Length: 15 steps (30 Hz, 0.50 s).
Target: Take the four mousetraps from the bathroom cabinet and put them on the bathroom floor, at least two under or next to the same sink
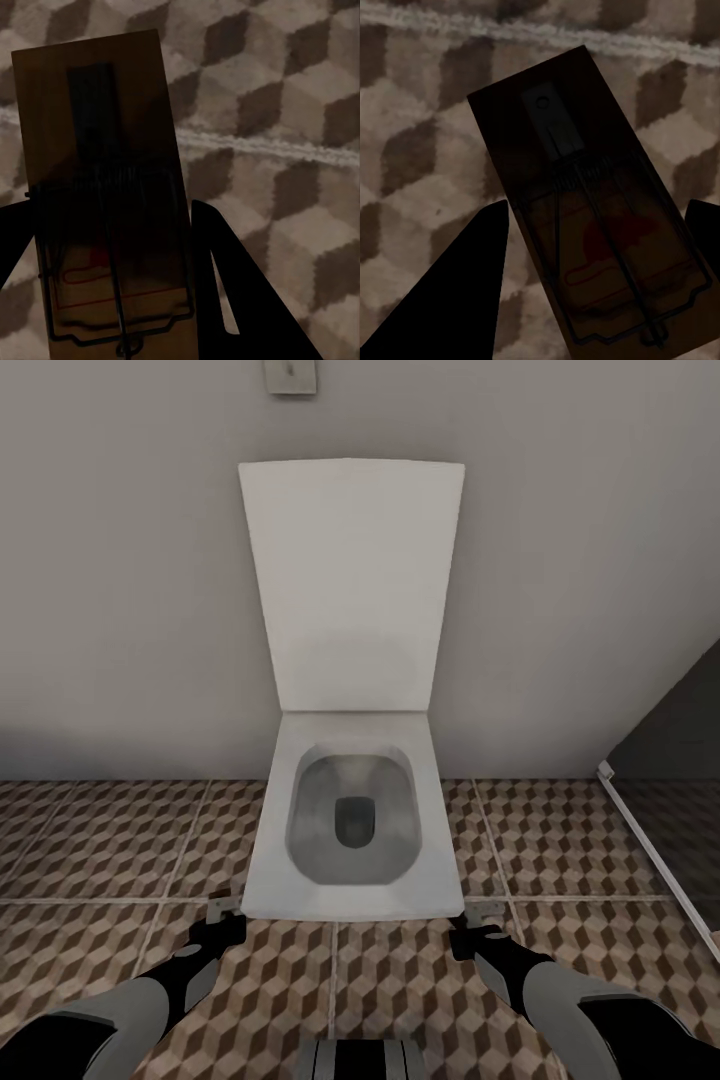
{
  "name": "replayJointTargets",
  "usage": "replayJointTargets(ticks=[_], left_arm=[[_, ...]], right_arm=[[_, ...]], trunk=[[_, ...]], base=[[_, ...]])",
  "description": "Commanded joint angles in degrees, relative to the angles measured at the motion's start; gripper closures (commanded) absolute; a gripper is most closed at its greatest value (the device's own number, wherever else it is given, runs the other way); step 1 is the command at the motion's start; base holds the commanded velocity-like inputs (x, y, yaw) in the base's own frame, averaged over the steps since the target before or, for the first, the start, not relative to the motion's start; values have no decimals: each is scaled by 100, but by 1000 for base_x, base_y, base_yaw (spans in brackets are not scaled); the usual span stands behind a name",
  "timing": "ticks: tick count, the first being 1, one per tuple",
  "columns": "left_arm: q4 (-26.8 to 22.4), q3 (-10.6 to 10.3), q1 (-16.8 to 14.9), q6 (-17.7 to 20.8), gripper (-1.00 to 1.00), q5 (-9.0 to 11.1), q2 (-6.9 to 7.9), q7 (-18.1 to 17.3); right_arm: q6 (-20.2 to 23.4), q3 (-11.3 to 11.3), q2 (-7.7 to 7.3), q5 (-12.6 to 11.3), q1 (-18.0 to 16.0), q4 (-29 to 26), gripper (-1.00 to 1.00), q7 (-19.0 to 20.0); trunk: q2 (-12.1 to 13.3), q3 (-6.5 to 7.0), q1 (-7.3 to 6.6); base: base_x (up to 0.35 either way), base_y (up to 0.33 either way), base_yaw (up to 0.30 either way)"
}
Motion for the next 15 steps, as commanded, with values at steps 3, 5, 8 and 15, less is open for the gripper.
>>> replayJointTargets(ticks=[3,5,8,15], left_arm=[[2,-50,-2,-15,100,20,0,22],[2,-50,-2,-15,100,20,0,22],[2,-50,-2,-18,100,20,1,20],[2,-50,-2,-23,100,20,2,20]], right_arm=[[13,29,3,38,-7,11,100,-25],[13,29,3,38,-7,11,100,-25],[13,29,3,38,-7,11,100,-24],[13,29,1,38,-7,11,100,-23]], trunk=[[-2,-4,-1],[-2,-4,-1],[-2,-4,-1],[-2,-4,-1]], base=[[0,0,0],[0,0,0],[0,0,0],[0,0,0]])
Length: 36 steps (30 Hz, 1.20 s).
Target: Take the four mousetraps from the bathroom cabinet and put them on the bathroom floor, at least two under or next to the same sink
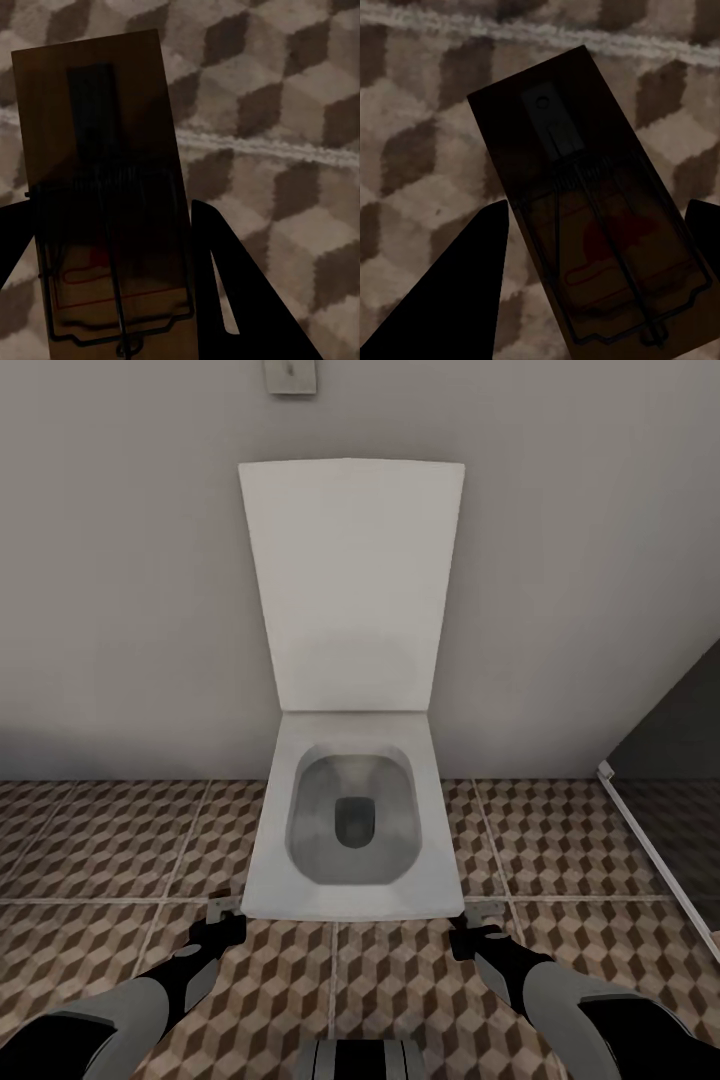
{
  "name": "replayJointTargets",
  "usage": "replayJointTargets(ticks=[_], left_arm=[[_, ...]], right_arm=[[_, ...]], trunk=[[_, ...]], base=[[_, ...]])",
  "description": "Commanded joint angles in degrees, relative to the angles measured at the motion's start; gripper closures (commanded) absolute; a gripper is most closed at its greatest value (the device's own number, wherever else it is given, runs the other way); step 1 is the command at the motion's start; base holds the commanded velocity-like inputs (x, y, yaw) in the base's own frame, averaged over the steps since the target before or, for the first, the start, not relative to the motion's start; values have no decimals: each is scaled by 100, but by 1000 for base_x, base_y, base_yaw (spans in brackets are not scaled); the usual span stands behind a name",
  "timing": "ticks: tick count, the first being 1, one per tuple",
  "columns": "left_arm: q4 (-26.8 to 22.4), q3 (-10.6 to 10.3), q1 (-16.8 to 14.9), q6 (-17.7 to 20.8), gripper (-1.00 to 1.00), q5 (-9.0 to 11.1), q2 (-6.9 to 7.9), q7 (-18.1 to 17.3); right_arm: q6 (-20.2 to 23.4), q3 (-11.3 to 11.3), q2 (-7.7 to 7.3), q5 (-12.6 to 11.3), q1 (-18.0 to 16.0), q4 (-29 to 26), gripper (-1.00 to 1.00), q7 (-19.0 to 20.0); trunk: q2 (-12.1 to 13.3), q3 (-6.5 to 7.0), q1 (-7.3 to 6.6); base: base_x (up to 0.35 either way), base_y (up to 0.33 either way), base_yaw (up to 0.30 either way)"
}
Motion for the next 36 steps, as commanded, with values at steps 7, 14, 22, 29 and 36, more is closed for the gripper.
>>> replayJointTargets(ticks=[7,14,22,29,36], left_arm=[[2,-50,-2,-22,100,20,-2,19],[2,-50,-2,-23,100,20,0,18],[2,-50,-2,-15,100,13,2,18],[2,-50,-2,-23,100,11,2,18],[2,-50,-2,-23,100,11,2,18]], right_arm=[[5,24,-4,38,-7,11,100,-26],[5,27,-4,38,-7,11,100,-26],[4,29,0,38,-7,11,100,-27],[4,29,3,38,-7,11,100,-27],[4,29,4,38,-7,11,100,-27]], trunk=[[-2,-4,-1],[-6,-70,7],[-16,-247,27],[-22,-336,38],[-22,-336,38]], base=[[0,0,0],[0,0,0],[0,0,0],[0,0,0],[0,0,0]])
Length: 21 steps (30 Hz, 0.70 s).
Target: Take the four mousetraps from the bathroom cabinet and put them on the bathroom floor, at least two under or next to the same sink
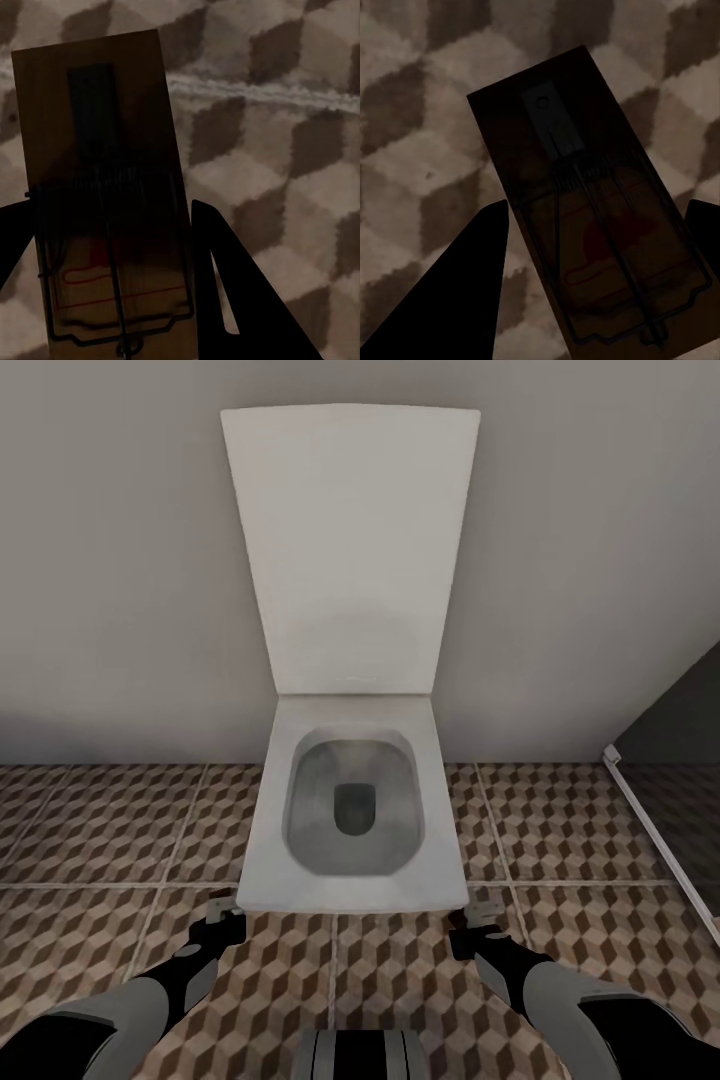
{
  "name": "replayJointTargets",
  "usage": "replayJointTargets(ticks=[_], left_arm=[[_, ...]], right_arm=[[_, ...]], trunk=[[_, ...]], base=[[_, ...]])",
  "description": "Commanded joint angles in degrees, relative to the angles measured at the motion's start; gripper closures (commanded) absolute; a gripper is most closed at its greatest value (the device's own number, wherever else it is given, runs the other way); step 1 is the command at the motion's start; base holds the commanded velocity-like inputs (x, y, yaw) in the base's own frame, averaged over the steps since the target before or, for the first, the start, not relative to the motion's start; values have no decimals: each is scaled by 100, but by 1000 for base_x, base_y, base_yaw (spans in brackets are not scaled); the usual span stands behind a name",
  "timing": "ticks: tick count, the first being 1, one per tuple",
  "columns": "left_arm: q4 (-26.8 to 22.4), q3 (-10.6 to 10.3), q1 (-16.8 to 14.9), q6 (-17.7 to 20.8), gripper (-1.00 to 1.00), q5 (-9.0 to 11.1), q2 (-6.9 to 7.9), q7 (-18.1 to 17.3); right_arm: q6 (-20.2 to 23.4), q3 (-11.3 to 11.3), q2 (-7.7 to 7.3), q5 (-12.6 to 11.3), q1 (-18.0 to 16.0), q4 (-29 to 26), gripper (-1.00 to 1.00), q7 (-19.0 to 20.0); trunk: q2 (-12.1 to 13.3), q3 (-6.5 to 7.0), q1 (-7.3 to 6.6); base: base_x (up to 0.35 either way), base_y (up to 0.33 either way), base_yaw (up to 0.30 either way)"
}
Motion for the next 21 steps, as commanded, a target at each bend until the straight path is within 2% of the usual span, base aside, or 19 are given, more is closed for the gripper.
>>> replayJointTargets(ticks=[1,17,21], left_arm=[[2,-50,-2,-14,100,20,0,23],[2,-50,-2,-14,100,20,0,23],[2,-50,-2,-14,100,20,0,23]], right_arm=[[12,29,3,38,-7,11,100,-26],[12,29,3,38,-7,11,100,-25],[12,29,2,38,-7,11,100,-25]], trunk=[[-1,-3,-1],[-1,-3,-1],[-7,-92,9]], base=[[0,0,0],[0,0,0],[0,0,0]])
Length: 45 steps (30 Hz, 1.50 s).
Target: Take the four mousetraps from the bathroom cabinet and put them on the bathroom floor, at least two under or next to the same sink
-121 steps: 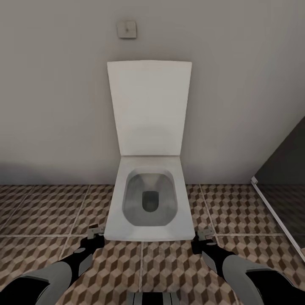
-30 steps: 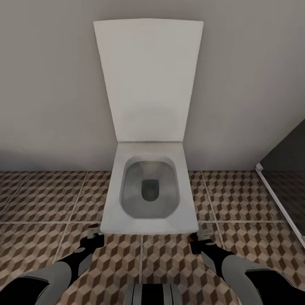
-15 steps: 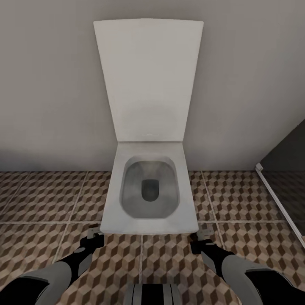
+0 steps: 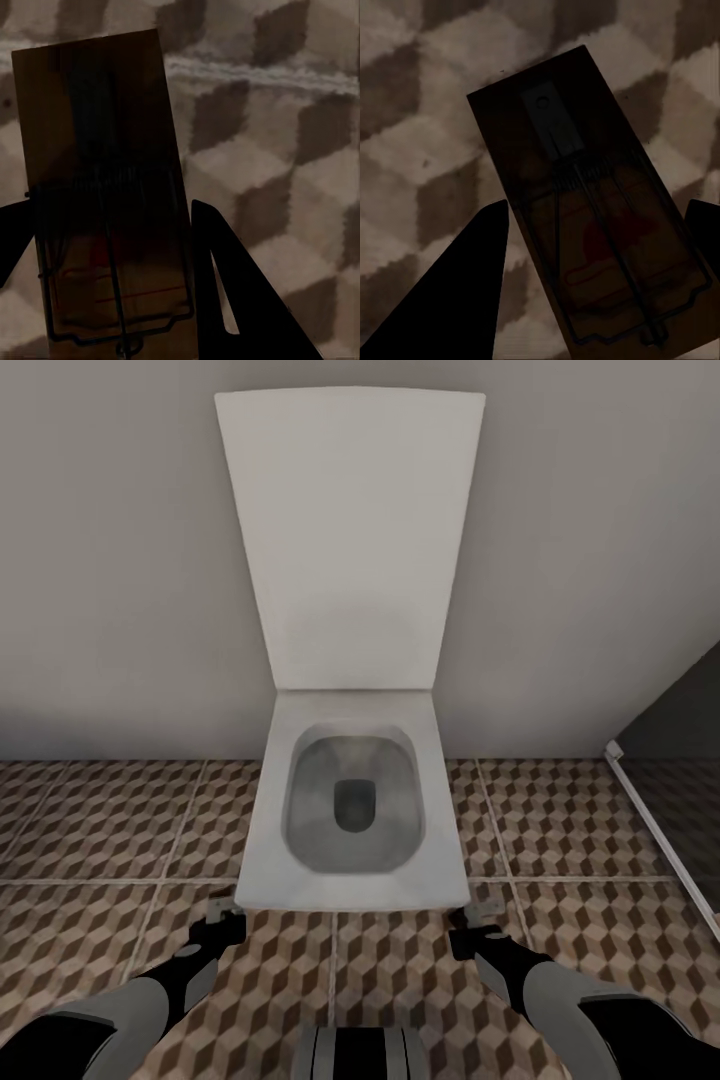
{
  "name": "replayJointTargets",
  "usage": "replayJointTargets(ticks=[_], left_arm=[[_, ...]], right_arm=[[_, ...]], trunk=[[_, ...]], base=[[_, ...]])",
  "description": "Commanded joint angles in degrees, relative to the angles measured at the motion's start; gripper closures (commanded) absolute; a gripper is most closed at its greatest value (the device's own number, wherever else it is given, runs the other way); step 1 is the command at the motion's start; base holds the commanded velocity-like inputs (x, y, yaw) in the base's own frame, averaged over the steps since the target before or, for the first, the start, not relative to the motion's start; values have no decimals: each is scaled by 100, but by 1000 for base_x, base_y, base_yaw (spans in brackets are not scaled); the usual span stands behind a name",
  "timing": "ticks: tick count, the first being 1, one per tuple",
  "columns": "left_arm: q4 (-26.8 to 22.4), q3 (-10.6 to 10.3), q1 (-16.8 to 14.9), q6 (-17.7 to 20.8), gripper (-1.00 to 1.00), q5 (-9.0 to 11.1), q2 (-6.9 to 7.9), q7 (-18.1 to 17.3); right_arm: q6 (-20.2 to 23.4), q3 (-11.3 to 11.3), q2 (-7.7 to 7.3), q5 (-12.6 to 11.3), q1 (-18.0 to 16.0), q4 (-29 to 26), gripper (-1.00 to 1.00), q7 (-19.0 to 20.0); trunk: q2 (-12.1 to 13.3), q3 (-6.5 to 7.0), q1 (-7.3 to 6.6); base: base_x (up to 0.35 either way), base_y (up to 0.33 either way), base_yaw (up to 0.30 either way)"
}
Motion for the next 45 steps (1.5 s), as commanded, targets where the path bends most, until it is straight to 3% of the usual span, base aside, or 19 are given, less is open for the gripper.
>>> replayJointTargets(ticks=[1,5,45], left_arm=[[2,-50,-2,-14,100,19,0,23],[1,-50,-2,-14,100,19,0,23],[2,-52,-2,-25,100,19,0,23]], right_arm=[[12,29,3,38,-7,11,100,-26],[12,29,4,38,-7,11,100,-27],[-5,29,-5,38,-7,11,100,-27]], trunk=[[-3,-26,1],[-8,-115,11],[-8,-115,11]], base=[[0,0,0],[0,0,0],[0,0,0]])
